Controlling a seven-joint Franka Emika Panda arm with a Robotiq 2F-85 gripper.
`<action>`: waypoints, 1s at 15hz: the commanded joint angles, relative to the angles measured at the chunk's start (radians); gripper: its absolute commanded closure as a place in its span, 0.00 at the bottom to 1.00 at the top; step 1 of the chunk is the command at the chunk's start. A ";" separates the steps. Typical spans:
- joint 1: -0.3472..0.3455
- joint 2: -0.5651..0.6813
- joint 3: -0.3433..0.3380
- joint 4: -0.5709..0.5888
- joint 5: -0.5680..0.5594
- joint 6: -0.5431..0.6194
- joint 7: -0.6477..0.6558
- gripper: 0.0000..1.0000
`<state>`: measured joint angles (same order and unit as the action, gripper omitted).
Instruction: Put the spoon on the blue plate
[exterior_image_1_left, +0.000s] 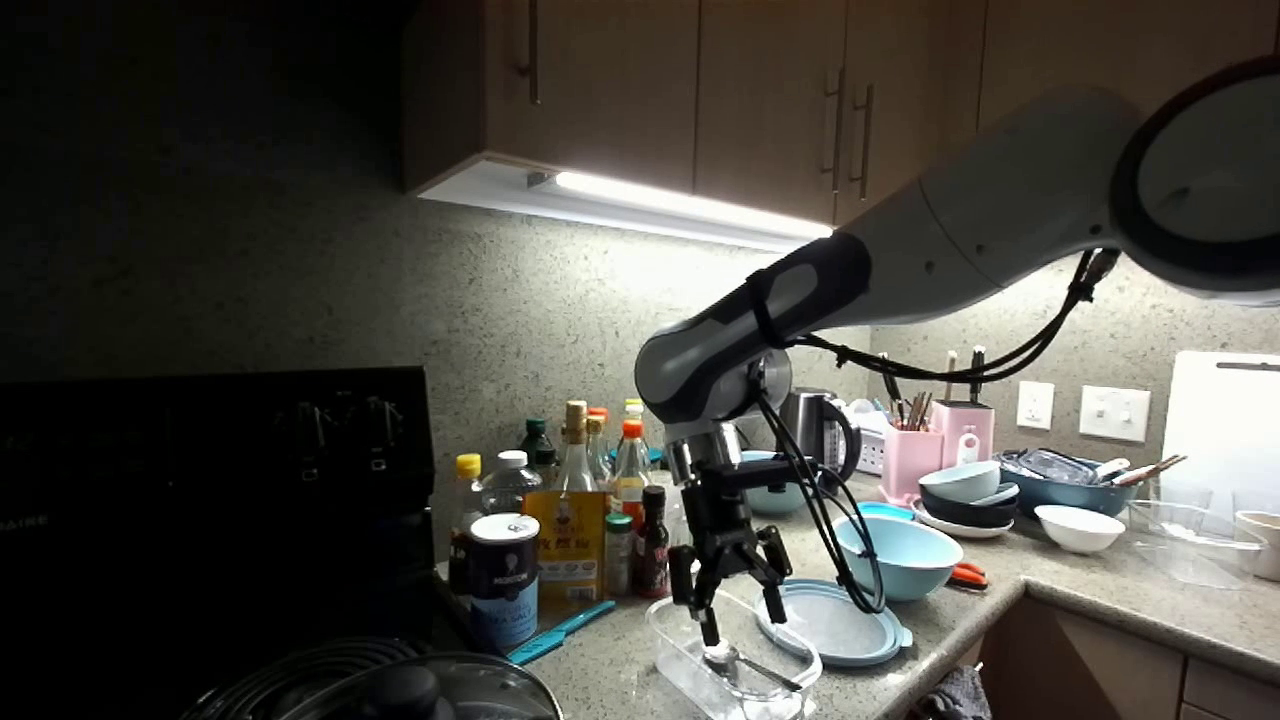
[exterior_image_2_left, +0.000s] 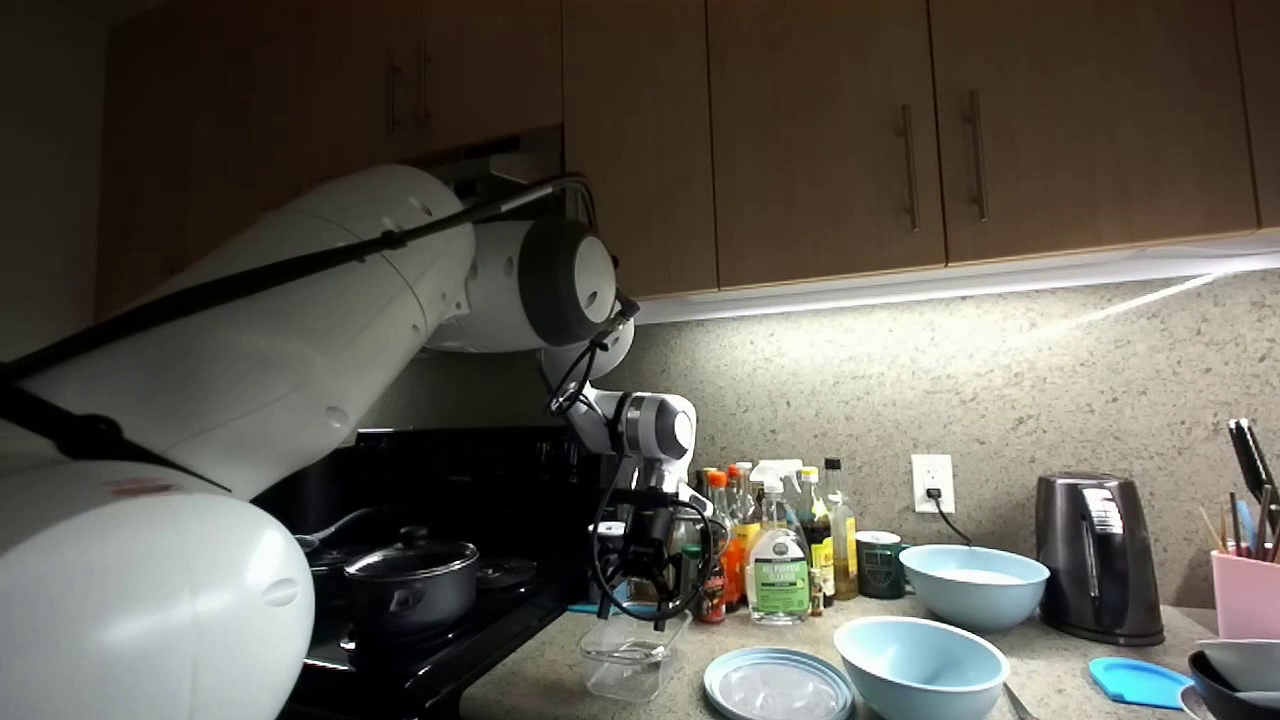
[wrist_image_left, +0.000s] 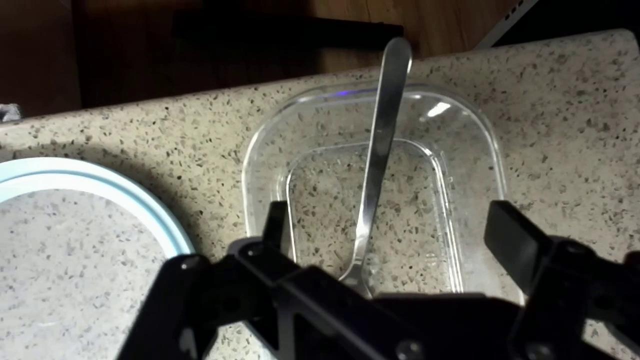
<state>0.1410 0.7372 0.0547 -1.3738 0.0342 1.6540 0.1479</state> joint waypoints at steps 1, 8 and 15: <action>-0.022 0.030 0.003 0.047 0.030 -0.053 -0.007 0.00; -0.003 0.096 0.000 0.119 0.020 -0.113 0.020 0.00; 0.007 0.175 -0.002 0.192 0.027 -0.175 0.028 0.00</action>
<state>0.1466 0.8737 0.0557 -1.2320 0.0459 1.5277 0.1480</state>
